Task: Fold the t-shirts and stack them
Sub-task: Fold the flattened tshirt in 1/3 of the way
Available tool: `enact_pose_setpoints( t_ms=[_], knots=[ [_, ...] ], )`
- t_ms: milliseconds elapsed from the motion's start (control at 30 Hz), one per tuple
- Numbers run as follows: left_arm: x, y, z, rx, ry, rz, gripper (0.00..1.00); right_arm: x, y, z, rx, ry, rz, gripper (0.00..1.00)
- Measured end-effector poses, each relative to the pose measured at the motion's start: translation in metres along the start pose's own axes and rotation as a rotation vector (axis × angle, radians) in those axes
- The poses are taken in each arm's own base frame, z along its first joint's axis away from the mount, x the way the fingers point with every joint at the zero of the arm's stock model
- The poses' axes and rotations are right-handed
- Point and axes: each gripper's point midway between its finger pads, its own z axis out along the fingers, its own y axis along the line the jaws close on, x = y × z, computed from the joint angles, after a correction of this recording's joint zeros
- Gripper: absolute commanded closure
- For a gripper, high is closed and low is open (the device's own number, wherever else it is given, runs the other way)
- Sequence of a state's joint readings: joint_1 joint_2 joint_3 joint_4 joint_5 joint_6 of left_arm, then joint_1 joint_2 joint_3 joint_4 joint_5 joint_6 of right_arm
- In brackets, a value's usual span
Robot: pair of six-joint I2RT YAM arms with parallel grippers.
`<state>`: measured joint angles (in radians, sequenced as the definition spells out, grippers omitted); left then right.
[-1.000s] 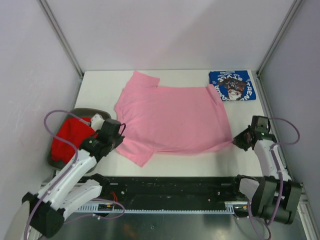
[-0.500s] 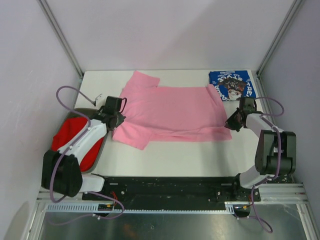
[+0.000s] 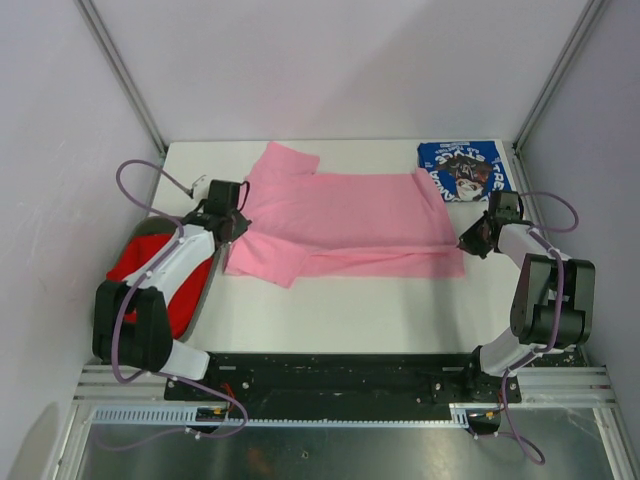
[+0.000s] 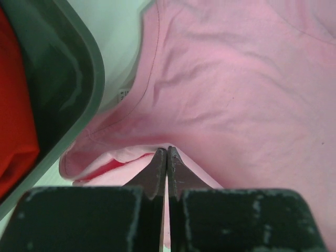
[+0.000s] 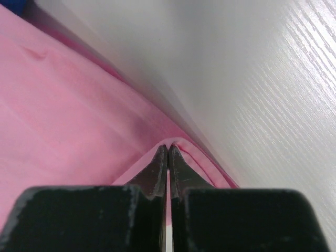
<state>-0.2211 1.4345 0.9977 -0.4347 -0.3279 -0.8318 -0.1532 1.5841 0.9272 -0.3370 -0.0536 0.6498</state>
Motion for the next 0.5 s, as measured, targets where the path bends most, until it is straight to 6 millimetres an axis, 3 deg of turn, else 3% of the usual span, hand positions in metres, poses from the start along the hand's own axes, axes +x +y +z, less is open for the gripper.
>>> enact_pose_setpoints(
  t_ms=[500],
  knots=[
    [-0.009, -0.006, 0.023, -0.014, 0.027, 0.031, 1.00, 0.003, 0.014, 0.006, -0.045, 0.007, -0.020, 1.00]
  ],
)
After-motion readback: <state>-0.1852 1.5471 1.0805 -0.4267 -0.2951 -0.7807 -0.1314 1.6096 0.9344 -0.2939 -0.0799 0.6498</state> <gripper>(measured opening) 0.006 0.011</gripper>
